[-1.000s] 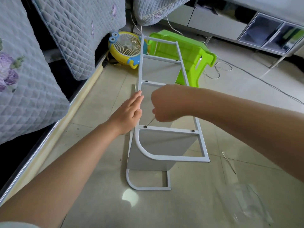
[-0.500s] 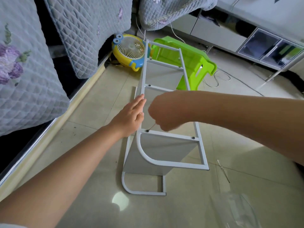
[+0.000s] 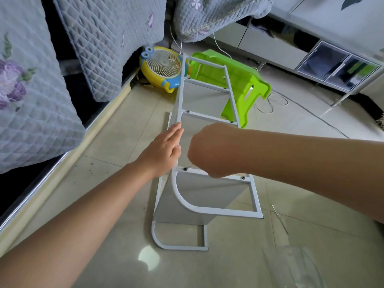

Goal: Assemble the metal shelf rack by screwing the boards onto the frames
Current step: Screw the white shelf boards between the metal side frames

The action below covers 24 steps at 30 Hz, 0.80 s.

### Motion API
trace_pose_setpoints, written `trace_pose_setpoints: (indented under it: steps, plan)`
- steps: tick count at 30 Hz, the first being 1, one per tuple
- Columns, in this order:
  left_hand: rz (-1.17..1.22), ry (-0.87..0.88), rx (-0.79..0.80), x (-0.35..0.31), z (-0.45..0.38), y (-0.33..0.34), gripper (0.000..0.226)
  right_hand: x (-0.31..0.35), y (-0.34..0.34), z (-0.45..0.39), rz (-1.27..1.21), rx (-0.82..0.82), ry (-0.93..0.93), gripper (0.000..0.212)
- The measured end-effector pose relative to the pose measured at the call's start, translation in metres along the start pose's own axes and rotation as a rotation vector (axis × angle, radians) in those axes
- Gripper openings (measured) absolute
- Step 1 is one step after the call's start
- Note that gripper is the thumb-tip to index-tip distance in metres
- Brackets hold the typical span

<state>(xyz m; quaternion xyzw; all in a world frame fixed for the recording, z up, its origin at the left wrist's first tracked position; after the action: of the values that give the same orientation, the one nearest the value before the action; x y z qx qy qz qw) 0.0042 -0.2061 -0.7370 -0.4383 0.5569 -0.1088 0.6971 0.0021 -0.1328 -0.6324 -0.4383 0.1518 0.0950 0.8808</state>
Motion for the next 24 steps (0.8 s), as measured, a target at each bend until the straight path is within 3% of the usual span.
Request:
trace_pose_setpoints:
  steps: [3, 7, 11, 15, 18, 24]
  plan:
    - [0.035, -0.018, -0.007, 0.003, -0.001, 0.001, 0.053, -0.008, 0.002, -0.012, -0.264, 0.046, 0.148, 0.031]
    - [0.027, -0.005, -0.012, 0.006, -0.003, 0.004, 0.058, -0.035, 0.028, -0.023, -0.778, 0.321, 0.324, 0.026]
    - [-0.047, 0.000, 0.022, 0.003, -0.003, 0.004, 0.063, -0.038, 0.043, -0.013, -1.010, 0.385, 0.346, 0.029]
    - [-0.186, 0.021, 0.041, -0.001, -0.004, 0.001, 0.074, -0.054, 0.048, 0.000, -1.119, 0.238, 0.309, 0.029]
    - [-0.401, 0.091, 0.032, -0.005, -0.006, 0.000, 0.085, -0.079, 0.059, 0.019, -1.049, 0.048, 0.300, 0.028]
    - [-0.417, 0.219, 0.101, -0.047, -0.003, 0.007, 0.093, -0.116, 0.112, 0.039, -1.002, -0.360, 0.449, 0.024]
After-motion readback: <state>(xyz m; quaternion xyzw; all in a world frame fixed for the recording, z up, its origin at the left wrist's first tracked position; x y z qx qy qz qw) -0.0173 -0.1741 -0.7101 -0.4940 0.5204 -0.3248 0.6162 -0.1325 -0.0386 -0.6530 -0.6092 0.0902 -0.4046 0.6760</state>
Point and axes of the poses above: each hand's wrist, its own z-axis away from the middle knuckle, its own y-axis out of the palm, x = y × z, the point moved 7 cm from there along -z, towards the middle knuckle, and after that the axes turned 2 degrees about -y, right-handed, at the moved point
